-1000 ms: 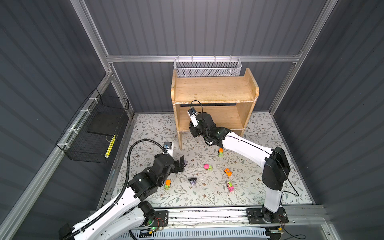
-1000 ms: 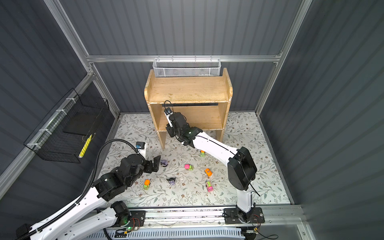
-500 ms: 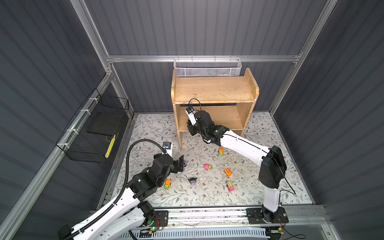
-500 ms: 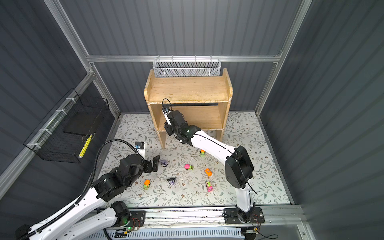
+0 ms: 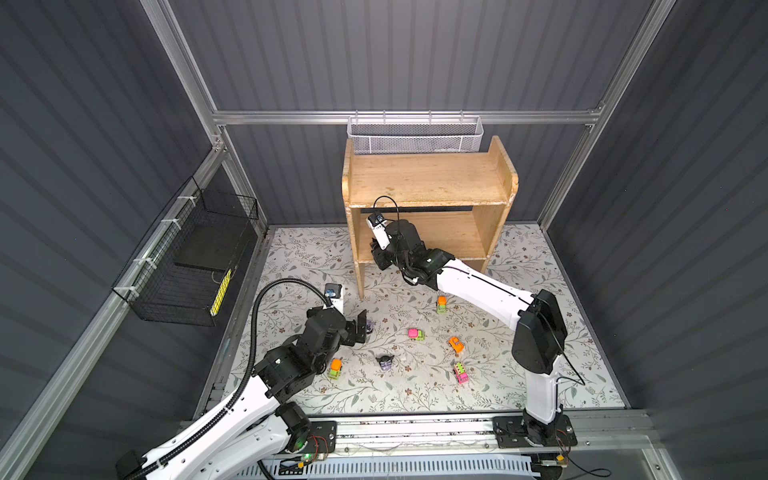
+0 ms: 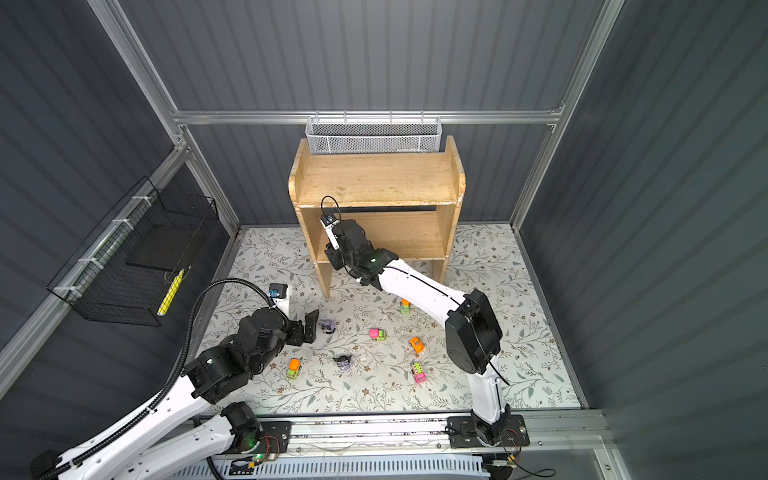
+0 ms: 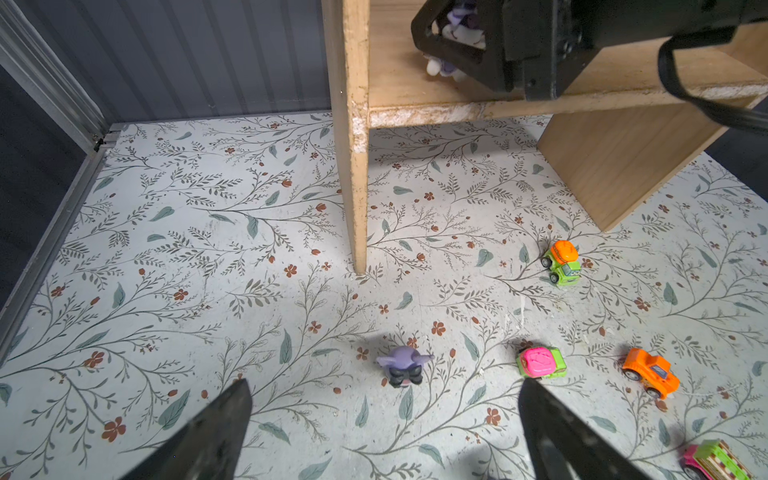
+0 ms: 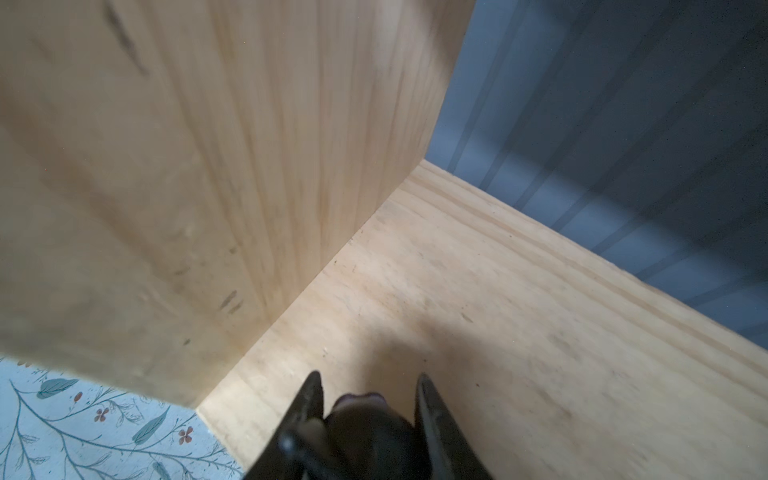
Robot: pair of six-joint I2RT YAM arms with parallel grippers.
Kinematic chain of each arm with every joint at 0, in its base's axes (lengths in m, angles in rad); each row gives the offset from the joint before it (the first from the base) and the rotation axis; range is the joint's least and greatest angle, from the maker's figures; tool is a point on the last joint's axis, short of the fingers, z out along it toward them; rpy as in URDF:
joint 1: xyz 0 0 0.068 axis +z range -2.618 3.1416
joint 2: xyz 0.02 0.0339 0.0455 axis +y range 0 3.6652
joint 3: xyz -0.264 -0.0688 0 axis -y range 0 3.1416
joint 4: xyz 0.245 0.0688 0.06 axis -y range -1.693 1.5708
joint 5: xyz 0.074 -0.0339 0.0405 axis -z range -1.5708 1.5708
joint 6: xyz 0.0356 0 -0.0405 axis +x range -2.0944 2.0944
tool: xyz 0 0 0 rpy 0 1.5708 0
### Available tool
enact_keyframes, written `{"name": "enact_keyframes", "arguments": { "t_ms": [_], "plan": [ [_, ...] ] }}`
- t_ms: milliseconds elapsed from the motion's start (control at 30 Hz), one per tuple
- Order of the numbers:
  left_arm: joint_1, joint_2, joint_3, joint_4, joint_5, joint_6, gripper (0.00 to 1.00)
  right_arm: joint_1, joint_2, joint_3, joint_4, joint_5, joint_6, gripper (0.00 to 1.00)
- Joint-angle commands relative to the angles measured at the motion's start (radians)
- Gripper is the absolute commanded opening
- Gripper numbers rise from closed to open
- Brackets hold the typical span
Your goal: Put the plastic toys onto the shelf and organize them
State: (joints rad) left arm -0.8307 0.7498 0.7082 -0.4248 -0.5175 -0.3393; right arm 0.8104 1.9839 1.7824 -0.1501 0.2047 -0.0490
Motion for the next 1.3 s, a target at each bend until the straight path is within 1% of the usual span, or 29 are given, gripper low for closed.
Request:
{"name": "enact_keyframes", "arguments": {
  "t_ms": [0,433,1267],
  "plan": [
    [-0.001,-0.013,0.014,-0.006,-0.018,0.02,1.0,-0.004,0.028,0.03,-0.005,-0.011,-0.011,0.34],
    [-0.002,-0.009,0.01,-0.009,-0.026,0.019,1.0,-0.004,0.057,0.051,0.0,-0.017,-0.025,0.35],
    [-0.001,-0.026,0.004,-0.012,-0.031,0.014,1.0,-0.004,0.061,0.065,-0.016,-0.008,-0.003,0.5]
  ]
}}
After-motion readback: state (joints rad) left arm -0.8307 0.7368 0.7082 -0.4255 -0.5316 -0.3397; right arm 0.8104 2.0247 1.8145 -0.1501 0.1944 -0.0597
